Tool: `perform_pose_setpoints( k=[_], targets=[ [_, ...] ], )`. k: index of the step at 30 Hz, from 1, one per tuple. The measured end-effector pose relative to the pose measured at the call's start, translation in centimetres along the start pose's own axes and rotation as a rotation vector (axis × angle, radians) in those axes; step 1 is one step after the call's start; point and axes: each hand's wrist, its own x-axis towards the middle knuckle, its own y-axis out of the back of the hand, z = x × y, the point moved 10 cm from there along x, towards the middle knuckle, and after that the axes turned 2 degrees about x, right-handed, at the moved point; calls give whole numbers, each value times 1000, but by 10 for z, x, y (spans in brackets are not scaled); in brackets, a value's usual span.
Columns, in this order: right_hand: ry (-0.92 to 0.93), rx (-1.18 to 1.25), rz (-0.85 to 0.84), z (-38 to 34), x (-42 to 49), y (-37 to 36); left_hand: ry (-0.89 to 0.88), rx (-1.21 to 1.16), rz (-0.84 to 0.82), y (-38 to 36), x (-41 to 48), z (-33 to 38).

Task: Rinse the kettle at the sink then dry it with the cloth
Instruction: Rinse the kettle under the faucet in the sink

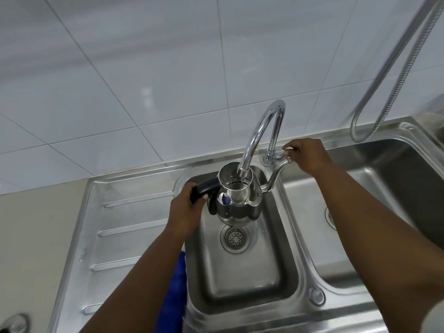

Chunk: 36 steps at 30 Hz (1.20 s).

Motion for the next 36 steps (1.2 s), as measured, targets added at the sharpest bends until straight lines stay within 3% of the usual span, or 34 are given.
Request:
perform_pose_setpoints(
  k=[9,16,18,21,23,36],
  targets=[
    [-156,80,88,19,14,-4,31,-29,-4,2,0,-7],
    [-234,235,322,9,-40,6,54,-78,5,13,-7,-15],
    [-234,378,270,8,-61,-7,56,-93,11,17,-12,-17],
    [-208,634,51,-8,-94,-38,43,-109,17,25,-21,-19],
    [-133,683,-51,-24,-113,-51,33,-122,8,30,-28,-20],
    [13,737,-34,-88,-208,-65,-53,-186,-23,94,-94,-49]
  ],
)
